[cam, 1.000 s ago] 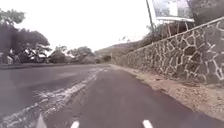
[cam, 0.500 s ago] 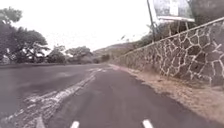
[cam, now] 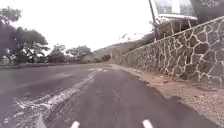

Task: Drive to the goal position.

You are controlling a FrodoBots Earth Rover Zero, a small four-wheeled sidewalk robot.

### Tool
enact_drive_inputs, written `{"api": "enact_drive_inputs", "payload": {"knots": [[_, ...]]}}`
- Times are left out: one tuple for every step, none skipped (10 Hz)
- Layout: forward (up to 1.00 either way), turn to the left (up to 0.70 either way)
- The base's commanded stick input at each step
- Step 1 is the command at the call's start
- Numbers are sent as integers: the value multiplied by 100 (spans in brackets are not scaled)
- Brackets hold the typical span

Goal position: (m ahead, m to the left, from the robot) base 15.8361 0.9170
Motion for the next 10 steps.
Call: {"api": "enact_drive_inputs", "payload": {"knots": [[50, 0], [50, 0], [50, 0], [50, 0], [50, 0], [50, 0], [50, 0], [50, 0], [50, 0], [50, 0]]}}
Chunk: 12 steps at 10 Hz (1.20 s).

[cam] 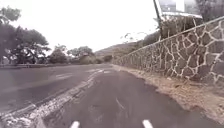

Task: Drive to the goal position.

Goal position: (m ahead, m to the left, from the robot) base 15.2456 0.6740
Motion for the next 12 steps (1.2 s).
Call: {"api": "enact_drive_inputs", "payload": {"knots": [[50, 0], [50, 0], [50, 0], [50, 0], [50, 0], [50, 0], [50, 0], [50, 0], [50, 0], [50, 0], [50, 0], [50, 0]]}}
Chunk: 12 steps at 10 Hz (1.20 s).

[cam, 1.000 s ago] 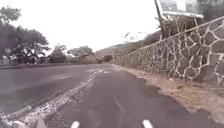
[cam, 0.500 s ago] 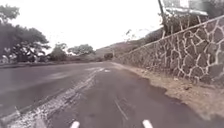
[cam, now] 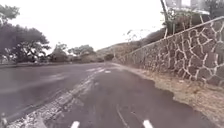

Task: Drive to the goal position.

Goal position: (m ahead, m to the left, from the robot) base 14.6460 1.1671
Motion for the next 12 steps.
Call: {"api": "enact_drive_inputs", "payload": {"knots": [[50, 0], [50, 0], [50, 0], [50, 0], [50, 0], [50, 0], [50, -12], [50, -50], [50, -50], [50, -50], [50, -50], [50, -10]]}}
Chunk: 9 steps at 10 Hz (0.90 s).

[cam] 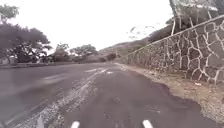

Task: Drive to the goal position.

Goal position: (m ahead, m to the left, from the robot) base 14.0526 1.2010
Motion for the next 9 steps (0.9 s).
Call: {"api": "enact_drive_inputs", "payload": {"knots": [[50, 0], [50, 0], [50, 0], [50, 0], [50, 0], [50, 0], [50, 0], [50, 0], [50, 0]]}}
